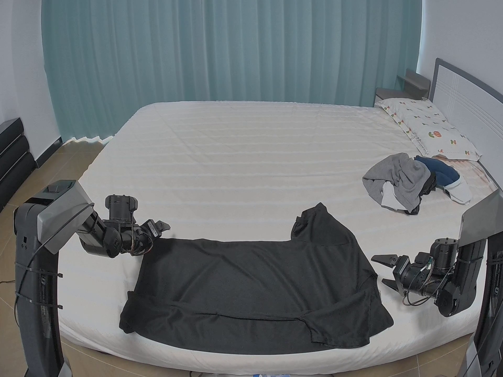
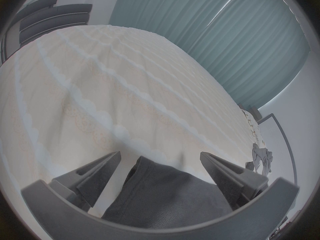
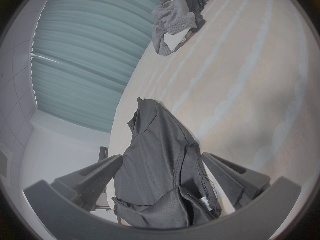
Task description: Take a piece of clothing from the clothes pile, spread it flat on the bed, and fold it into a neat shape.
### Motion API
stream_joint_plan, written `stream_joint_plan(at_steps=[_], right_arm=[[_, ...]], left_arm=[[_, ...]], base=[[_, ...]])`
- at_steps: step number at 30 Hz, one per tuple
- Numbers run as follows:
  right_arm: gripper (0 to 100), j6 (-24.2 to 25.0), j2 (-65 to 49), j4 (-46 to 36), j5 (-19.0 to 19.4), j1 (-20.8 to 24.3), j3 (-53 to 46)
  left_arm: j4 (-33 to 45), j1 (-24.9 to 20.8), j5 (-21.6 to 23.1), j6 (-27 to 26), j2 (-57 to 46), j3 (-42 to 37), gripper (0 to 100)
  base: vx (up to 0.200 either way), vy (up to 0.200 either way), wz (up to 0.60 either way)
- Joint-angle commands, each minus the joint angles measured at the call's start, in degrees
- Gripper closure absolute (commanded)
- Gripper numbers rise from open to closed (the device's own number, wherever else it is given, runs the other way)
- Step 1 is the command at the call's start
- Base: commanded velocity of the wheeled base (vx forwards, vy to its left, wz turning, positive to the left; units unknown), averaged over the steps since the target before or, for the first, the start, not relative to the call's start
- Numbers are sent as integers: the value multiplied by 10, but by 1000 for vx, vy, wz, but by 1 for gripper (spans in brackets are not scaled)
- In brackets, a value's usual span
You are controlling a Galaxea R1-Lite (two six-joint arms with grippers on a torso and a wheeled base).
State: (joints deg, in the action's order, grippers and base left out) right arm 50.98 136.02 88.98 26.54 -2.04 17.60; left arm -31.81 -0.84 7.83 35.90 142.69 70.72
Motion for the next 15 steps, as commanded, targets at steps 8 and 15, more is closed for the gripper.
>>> stream_joint_plan(at_steps=[8, 15], right_arm=[[0, -1, 0, 6, 0, 0, 1], [0, -8, -5, 6, -22, 11, 13]], left_arm=[[-11, -3, 0, -1, -28, -33, 100], [-33, 3, -20, 0, -29, -38, 100]], base=[[0, 0, 0], [0, 0, 0]])
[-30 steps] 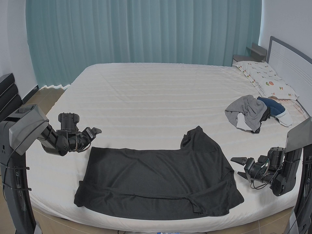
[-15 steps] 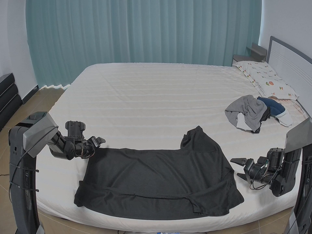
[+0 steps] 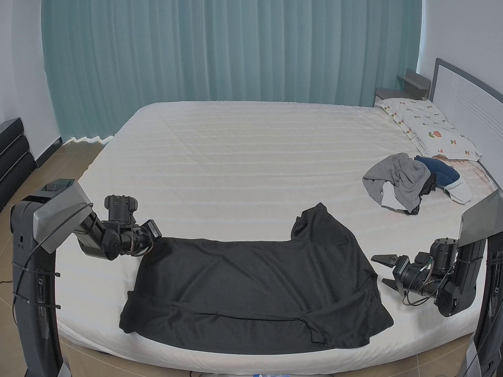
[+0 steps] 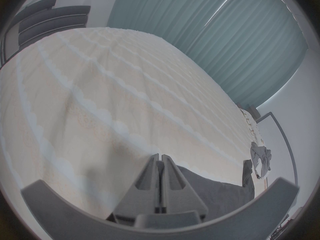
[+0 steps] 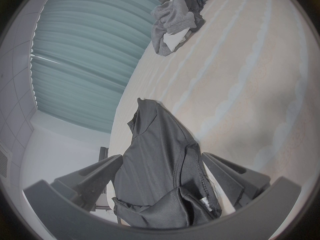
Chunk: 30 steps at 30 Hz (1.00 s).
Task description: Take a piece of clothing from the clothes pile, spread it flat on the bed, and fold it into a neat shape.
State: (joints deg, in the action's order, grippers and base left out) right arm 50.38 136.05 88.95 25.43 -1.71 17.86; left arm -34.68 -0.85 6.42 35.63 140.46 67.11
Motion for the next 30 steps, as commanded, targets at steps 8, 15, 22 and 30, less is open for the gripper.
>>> stream_joint_plan(at_steps=[8, 15, 22, 30], right_arm=[[0, -17, -8, -6, -64, 43, 79], [0, -79, -8, -220, -70, 50, 274], [0, -148, 58, -340, -80, 59, 430], [0, -194, 114, -462, -85, 68, 576]], left_arm=[[-13, 7, -5, 53, -25, -15, 100], [-14, 8, 21, 67, -33, -32, 100], [-16, 6, 25, 83, -33, -32, 100], [-15, 5, 32, 89, -34, -38, 100]], base=[[0, 0, 0], [0, 0, 0], [0, 0, 0], [0, 0, 0]])
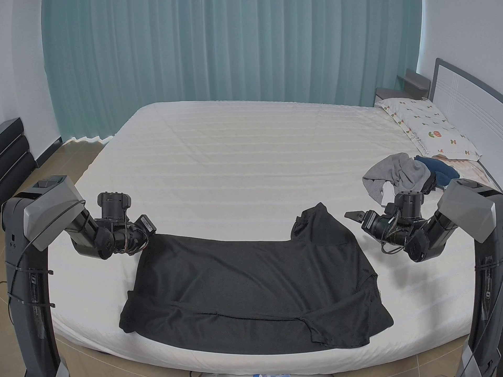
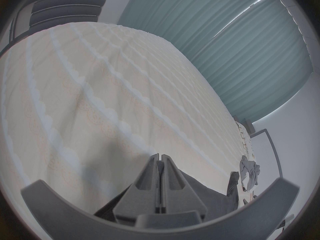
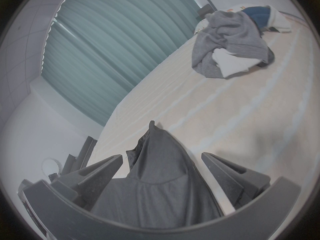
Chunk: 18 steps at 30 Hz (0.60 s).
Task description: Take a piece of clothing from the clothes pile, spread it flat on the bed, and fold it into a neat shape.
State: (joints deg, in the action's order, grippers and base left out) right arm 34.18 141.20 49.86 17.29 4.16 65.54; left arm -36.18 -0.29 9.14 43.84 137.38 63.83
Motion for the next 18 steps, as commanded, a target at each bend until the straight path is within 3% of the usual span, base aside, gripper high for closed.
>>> stream_joint_plan(at_steps=[1, 18], right_arm=[[0, -32, 64, -74, -3, 9, 104], [0, -34, 102, -105, 13, 23, 171]], left_arm=[[0, -1, 5, 8, -3, -5, 100], [0, 0, 6, 8, -1, -4, 100]], base=[[0, 0, 0], [0, 0, 0]])
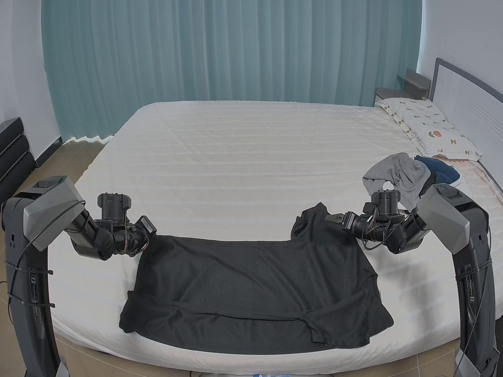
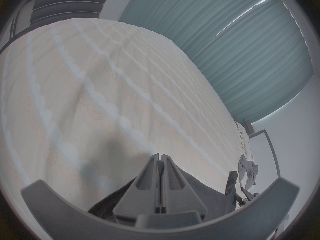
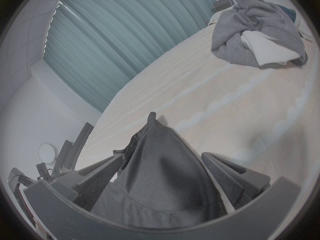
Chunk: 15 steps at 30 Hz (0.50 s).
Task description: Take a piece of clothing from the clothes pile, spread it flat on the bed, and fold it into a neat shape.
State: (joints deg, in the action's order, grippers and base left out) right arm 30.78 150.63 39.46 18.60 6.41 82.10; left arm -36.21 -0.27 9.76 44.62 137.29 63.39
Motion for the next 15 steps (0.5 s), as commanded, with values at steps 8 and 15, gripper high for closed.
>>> stream_joint_plan(at_steps=[8, 15], right_arm=[[100, 1, 1, -1, 2, -14, -3], [100, 9, -31, 8, 28, -27, -40]], left_arm=[[-1, 2, -1, 0, -3, 1, 100], [0, 4, -2, -1, -6, 5, 100]], base=[[0, 0, 0], [0, 0, 0]])
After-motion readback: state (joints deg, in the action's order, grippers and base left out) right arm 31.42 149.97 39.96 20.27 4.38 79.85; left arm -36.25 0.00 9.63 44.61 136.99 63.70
